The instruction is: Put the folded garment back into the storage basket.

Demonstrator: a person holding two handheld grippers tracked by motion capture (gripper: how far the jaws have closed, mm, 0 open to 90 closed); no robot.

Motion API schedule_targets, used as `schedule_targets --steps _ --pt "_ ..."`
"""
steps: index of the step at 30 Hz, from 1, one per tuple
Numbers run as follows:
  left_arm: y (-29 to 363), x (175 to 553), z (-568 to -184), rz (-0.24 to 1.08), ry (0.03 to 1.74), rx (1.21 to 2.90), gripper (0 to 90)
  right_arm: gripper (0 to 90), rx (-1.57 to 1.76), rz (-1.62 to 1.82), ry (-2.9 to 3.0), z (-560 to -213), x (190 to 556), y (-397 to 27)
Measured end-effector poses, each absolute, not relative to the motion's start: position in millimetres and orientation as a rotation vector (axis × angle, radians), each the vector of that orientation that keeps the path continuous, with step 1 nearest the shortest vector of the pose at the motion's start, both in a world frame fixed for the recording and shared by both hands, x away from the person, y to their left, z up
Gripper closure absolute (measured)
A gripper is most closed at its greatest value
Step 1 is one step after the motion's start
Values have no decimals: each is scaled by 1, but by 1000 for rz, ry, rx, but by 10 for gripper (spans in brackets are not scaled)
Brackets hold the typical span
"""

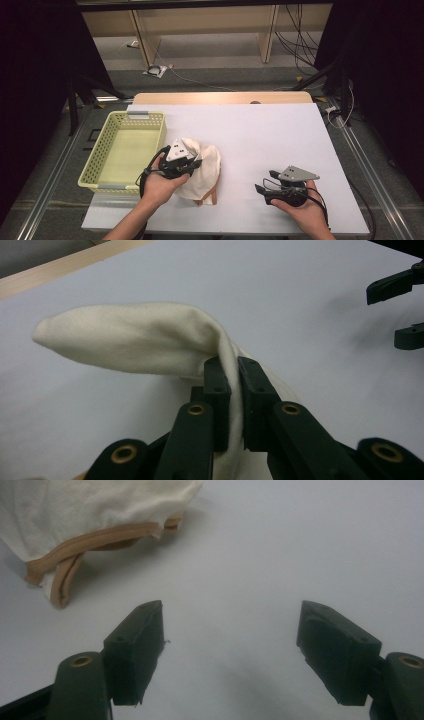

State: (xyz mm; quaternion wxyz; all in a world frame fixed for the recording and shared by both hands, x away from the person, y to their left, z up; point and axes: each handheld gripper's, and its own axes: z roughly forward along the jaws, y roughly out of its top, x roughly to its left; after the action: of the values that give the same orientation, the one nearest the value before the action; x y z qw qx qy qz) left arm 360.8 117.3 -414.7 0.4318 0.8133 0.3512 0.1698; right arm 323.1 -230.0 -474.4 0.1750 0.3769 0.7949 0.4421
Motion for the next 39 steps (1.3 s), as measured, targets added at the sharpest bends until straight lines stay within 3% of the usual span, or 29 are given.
schedule_targets --steps 39 --pt "129 362 -406 436 875 1973 833 279 1072 1255 2247 -474 323 -230"
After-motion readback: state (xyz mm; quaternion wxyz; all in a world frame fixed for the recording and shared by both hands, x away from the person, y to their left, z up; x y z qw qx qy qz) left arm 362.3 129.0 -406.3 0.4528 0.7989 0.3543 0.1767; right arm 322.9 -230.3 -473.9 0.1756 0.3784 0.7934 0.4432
